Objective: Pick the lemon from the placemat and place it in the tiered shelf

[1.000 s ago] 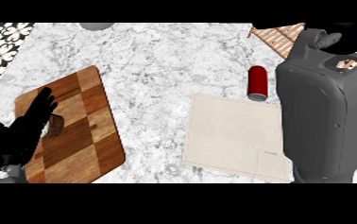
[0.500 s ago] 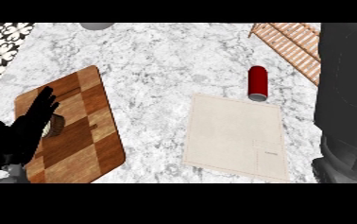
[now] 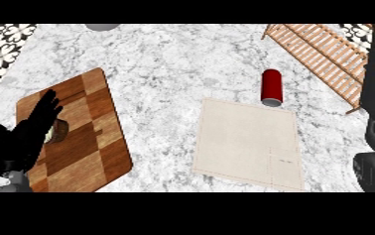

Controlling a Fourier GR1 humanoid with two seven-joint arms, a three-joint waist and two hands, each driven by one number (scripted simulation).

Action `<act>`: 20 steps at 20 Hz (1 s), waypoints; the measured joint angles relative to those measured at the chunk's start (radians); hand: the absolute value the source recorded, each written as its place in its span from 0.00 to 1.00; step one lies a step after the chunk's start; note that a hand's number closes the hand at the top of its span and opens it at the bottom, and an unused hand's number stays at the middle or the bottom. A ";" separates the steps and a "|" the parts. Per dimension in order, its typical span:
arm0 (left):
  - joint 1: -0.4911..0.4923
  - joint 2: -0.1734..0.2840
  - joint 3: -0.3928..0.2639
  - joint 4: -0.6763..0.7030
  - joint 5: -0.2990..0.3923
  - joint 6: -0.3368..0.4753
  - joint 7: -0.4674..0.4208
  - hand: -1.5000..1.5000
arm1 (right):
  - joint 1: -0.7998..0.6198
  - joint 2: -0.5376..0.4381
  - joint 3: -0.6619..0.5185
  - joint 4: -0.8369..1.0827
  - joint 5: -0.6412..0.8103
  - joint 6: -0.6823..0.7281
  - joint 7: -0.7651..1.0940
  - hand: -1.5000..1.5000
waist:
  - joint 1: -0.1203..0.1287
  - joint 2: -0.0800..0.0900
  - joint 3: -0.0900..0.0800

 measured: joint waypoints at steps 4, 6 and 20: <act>0.008 -0.003 0.003 0.004 -0.005 -0.005 -0.025 0.50 | -0.013 -0.060 -0.025 0.114 0.018 -0.030 -0.024 1.00 | 0.005 0.002 0.000; 0.008 -0.004 0.004 0.003 -0.008 -0.005 -0.022 0.50 | -0.001 -0.081 -0.032 0.130 0.018 -0.035 -0.034 1.00 | 0.002 0.001 0.000; -0.008 -0.012 0.012 0.010 -0.011 -0.016 -0.010 0.50 | 0.060 -0.208 -0.161 0.401 -0.054 -0.331 -0.106 0.00 | 0.006 0.004 0.001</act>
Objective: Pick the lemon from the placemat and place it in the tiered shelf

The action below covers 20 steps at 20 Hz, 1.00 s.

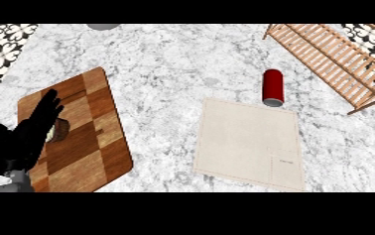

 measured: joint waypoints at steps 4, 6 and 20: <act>-0.005 -0.002 0.000 0.000 -0.003 -0.002 0.012 0.50 | 0.014 -0.018 -0.006 0.076 0.000 -0.060 0.007 0.00 | 0.001 0.000 -0.001; -0.017 -0.002 0.004 0.014 -0.005 0.000 0.012 0.50 | 0.026 -0.034 0.000 0.098 -0.009 -0.053 -0.017 0.00 | -0.002 0.000 -0.001; 0.020 -0.010 0.012 -0.023 -0.010 -0.006 0.016 0.50 | 0.032 -0.047 -0.084 0.094 -0.194 -0.227 -0.115 0.00 | -0.006 -0.005 0.000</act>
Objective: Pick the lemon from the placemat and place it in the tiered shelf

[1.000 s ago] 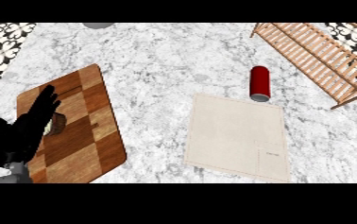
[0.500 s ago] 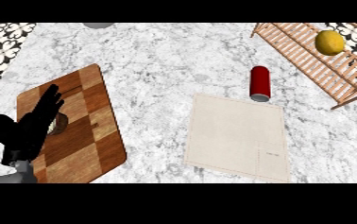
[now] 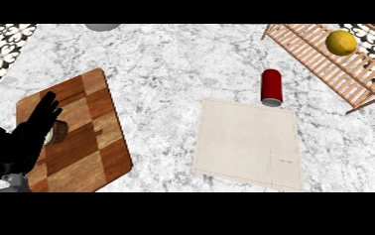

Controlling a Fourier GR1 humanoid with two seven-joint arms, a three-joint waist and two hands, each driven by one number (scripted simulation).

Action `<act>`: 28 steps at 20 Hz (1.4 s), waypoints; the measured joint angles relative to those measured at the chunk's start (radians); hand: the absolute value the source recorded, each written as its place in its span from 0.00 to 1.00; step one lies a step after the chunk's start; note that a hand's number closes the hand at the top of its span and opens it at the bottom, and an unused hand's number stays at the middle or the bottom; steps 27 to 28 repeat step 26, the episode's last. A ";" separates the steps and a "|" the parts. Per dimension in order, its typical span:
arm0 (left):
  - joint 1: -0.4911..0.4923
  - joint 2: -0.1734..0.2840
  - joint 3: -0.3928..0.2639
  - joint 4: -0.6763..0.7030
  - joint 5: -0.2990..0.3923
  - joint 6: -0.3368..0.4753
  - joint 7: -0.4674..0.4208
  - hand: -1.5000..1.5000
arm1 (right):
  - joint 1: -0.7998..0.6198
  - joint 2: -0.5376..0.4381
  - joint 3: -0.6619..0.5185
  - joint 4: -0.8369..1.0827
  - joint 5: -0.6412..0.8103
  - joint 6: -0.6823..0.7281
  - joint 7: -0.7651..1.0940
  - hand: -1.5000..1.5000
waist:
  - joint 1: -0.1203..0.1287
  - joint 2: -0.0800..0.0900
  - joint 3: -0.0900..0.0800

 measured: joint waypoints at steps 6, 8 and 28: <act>0.015 -0.010 0.005 0.003 -0.006 0.002 -0.028 0.50 | 0.009 0.014 -0.041 -0.141 -0.112 -0.007 0.004 0.00 | -0.010 -0.004 0.001; 0.018 -0.014 0.005 -0.002 -0.005 0.004 -0.021 0.50 | 0.018 0.007 -0.046 -0.213 -0.137 0.005 0.016 0.00 | -0.014 -0.006 0.001; 0.075 -0.003 0.056 -0.007 0.004 0.017 -0.013 0.50 | 0.241 -0.154 -0.234 -1.094 -0.379 0.568 0.290 0.00 | -0.098 -0.033 -0.002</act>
